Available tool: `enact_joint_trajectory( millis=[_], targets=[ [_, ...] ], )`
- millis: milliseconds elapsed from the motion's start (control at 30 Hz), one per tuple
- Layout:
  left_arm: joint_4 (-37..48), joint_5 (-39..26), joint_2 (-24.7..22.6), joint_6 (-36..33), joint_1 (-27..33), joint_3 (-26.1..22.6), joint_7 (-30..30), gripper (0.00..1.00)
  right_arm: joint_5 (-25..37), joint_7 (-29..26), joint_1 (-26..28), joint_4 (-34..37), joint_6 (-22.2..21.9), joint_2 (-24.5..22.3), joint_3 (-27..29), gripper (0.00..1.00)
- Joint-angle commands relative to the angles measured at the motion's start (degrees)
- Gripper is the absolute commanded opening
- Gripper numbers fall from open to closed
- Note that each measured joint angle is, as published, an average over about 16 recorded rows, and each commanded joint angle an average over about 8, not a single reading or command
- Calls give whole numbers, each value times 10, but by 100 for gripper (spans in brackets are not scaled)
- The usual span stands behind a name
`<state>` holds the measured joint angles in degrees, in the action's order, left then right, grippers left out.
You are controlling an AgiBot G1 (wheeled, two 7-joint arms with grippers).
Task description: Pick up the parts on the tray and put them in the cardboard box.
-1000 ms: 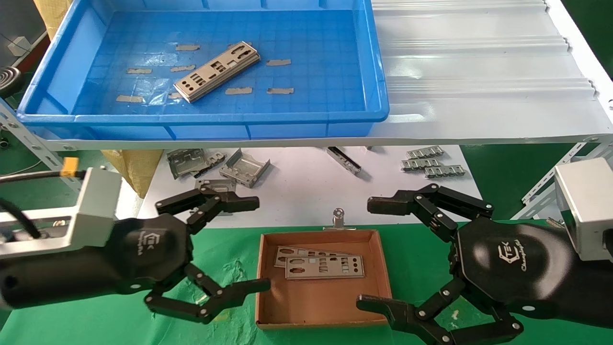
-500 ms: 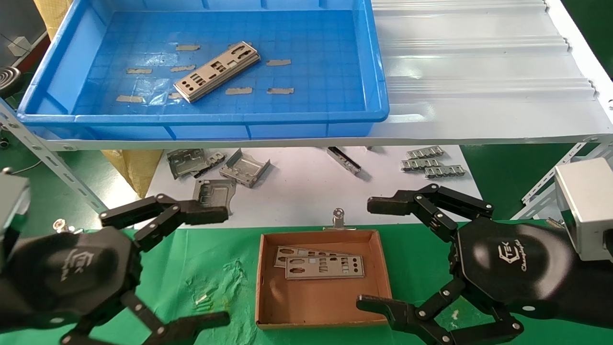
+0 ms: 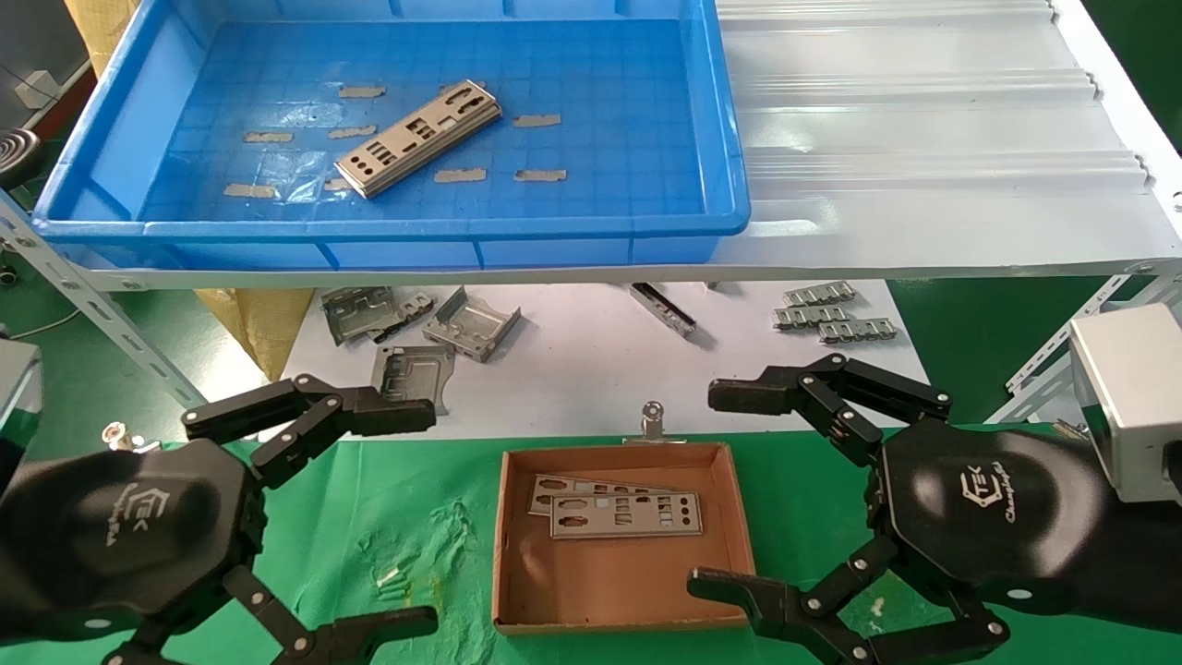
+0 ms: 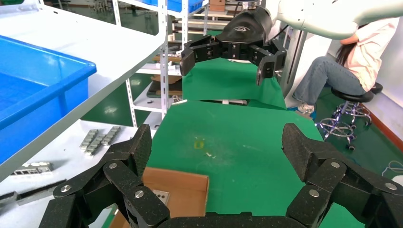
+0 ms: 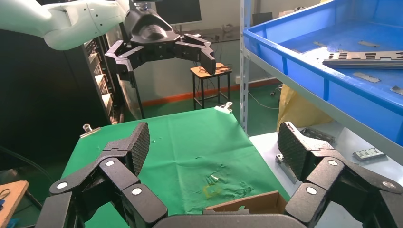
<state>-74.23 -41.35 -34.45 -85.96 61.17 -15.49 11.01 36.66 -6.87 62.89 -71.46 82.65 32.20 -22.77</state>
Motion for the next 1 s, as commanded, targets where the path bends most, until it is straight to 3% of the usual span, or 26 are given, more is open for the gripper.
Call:
enact_joint_trajectory(
  millis=[33,1000],
  targets=[
    [1,-1,-1,1,1,-1,-1,100,0,0,0,0,0,0,0,100],
    [6,-5,-5,3,4,-5,-3,100,0,0,0,0,0,0,0,100]
  ],
)
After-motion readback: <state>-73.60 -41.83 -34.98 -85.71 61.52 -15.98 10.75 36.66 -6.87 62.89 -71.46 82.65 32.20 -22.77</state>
